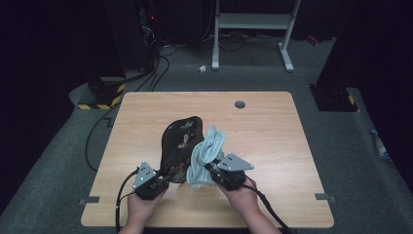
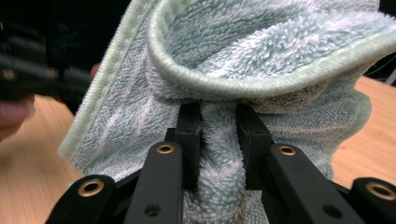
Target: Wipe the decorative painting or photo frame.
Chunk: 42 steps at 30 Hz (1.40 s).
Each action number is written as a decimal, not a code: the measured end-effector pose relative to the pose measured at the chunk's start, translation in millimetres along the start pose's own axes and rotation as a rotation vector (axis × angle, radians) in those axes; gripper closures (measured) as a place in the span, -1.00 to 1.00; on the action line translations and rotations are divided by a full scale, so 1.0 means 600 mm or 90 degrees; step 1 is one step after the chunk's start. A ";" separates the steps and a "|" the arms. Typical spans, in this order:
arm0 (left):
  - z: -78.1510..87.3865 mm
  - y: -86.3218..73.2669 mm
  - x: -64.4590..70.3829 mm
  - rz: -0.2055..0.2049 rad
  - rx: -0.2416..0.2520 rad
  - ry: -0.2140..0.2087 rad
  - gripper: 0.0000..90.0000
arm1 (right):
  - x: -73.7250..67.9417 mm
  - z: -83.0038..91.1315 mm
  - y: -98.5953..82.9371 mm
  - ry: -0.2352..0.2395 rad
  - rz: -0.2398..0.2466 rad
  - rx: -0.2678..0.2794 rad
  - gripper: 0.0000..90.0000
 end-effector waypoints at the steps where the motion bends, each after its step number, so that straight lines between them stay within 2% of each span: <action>1: 0.000 0.000 0.000 -0.001 0.001 -0.001 0.69 | 0.001 0.001 0.007 -0.004 -0.002 0.001 0.64; 7: 0.002 0.001 0.000 0.004 0.005 0.015 0.68 | 0.003 0.009 0.041 -0.015 -0.015 0.027 0.65; 11: 0.001 0.002 0.000 0.027 0.011 0.014 0.66 | 0.002 0.015 0.069 -0.020 -0.008 0.046 0.65; 16: 0.002 0.000 -0.001 0.024 0.020 0.013 0.67 | -0.001 0.018 0.097 -0.022 0.008 0.060 0.64; 18: 0.004 -0.002 0.002 0.002 0.031 0.022 0.72 | -0.003 0.018 0.117 -0.021 0.019 0.068 0.64; 22: 0.005 -0.004 0.001 0.000 0.037 0.018 0.72 | 0.002 0.012 0.138 -0.004 0.009 0.073 0.65; 26: 0.005 -0.006 0.001 0.003 0.041 0.018 0.72 | 0.009 0.007 0.159 -0.001 0.013 0.079 0.65; 32: 0.004 -0.005 -0.002 0.019 0.038 0.008 0.74 | 0.015 0.008 0.196 -0.013 0.026 0.097 0.64; 39: 0.004 -0.006 -0.004 0.021 0.038 0.002 0.75 | 0.009 0.000 0.249 -0.006 0.046 0.112 0.64; 42: 0.003 -0.006 -0.005 0.025 0.038 0.001 0.75 | -0.001 -0.013 0.270 0.011 0.057 0.109 0.64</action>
Point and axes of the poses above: each handheld gripper's, and its own axes: z roughly backward along the jaws, y roughly out of its top, x roughly to its right, the point moved 2 cm from there along -z, roughly forward along the jaws, and after that the axes turned 15 degrees about y, right-handed, at the moved point
